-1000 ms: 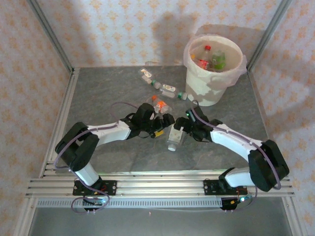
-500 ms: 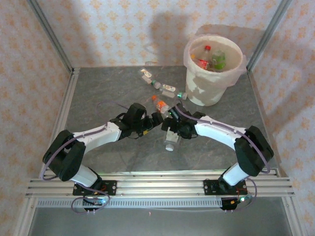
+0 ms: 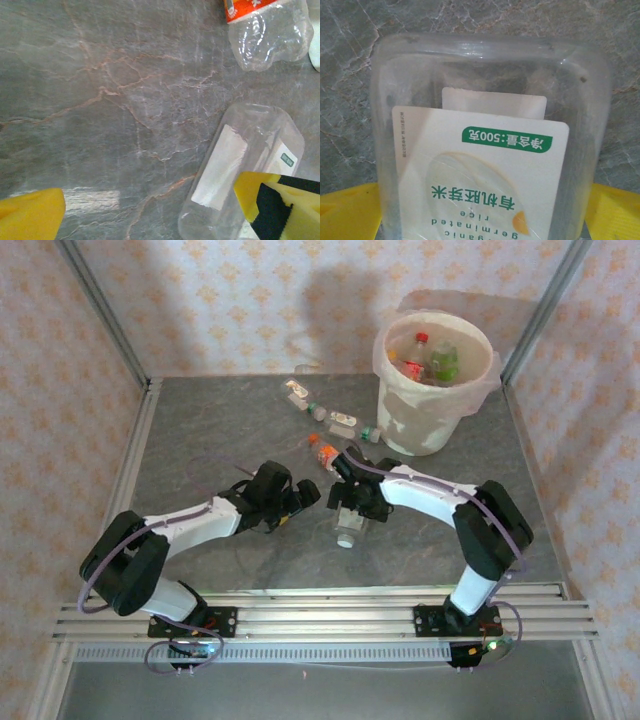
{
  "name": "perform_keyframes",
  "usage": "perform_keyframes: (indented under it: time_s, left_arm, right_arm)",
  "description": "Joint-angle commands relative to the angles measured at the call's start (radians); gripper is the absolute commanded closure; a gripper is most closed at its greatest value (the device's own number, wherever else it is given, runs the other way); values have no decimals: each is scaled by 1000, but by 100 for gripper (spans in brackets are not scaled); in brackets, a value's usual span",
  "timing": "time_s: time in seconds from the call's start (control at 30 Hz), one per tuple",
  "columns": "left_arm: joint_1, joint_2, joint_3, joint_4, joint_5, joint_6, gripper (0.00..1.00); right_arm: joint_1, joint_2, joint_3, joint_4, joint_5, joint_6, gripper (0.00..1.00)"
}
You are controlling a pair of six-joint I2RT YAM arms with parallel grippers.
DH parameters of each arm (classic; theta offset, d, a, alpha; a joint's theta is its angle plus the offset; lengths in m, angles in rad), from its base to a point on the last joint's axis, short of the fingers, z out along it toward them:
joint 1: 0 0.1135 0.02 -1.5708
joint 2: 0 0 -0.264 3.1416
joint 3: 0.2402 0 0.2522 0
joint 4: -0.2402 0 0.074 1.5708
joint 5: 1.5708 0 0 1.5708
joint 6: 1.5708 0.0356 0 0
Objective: Put the plastic bottles in the bin
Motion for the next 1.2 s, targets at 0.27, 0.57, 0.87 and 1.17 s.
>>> perform_keyframes:
  time_s: [0.27,0.57,0.87,1.17]
  left_arm:
    - [12,-27,30,-110,-92,28,0]
    - [11,12,85,-145,-92,37,0]
    - [15,65,168,-200,-165,-1,0]
    - [16,129,239,-208,-152,-42,0]
  right_arm:
    - [11,10,-9,-8,61,-12,19]
    - [11,-124,-43,37,157,-58,28]
    - [-45,-306,154,162,157,-380,31]
    - [-157,-255,398,444,105,-547,33]
